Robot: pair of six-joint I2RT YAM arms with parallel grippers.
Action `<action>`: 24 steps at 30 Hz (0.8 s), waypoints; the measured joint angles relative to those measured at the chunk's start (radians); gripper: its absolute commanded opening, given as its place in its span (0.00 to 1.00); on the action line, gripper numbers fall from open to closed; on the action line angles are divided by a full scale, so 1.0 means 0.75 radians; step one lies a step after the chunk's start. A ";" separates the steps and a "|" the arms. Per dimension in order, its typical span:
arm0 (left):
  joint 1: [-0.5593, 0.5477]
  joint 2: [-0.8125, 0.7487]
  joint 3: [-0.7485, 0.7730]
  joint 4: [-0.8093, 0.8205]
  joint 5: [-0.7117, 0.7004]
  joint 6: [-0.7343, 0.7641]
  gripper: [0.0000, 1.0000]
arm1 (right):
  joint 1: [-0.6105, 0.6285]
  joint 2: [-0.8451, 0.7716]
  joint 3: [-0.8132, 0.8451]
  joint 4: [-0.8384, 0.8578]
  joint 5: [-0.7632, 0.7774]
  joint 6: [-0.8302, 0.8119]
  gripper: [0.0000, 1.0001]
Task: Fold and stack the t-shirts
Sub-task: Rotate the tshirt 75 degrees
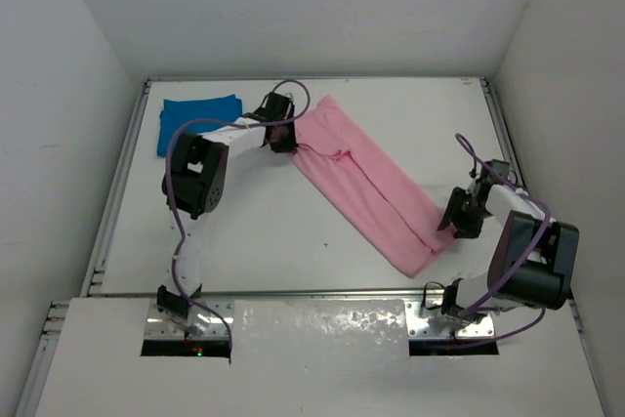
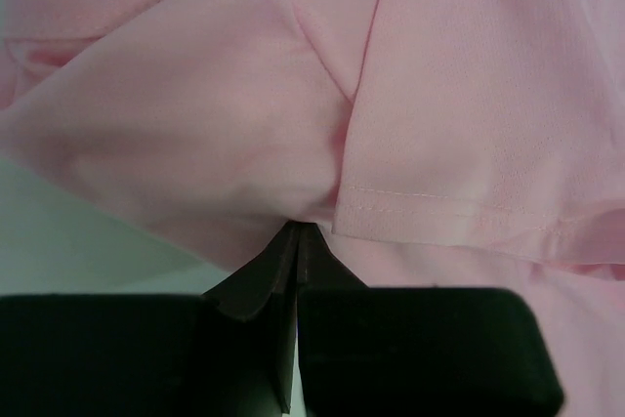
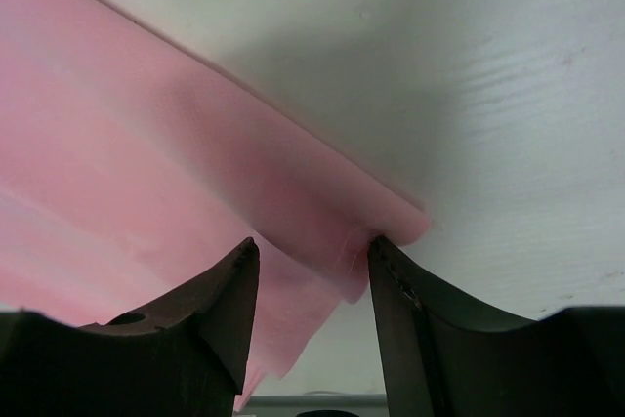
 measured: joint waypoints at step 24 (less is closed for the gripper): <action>0.108 0.063 0.462 0.117 0.186 0.028 0.44 | 0.605 -0.319 -0.308 0.214 -0.021 0.577 0.49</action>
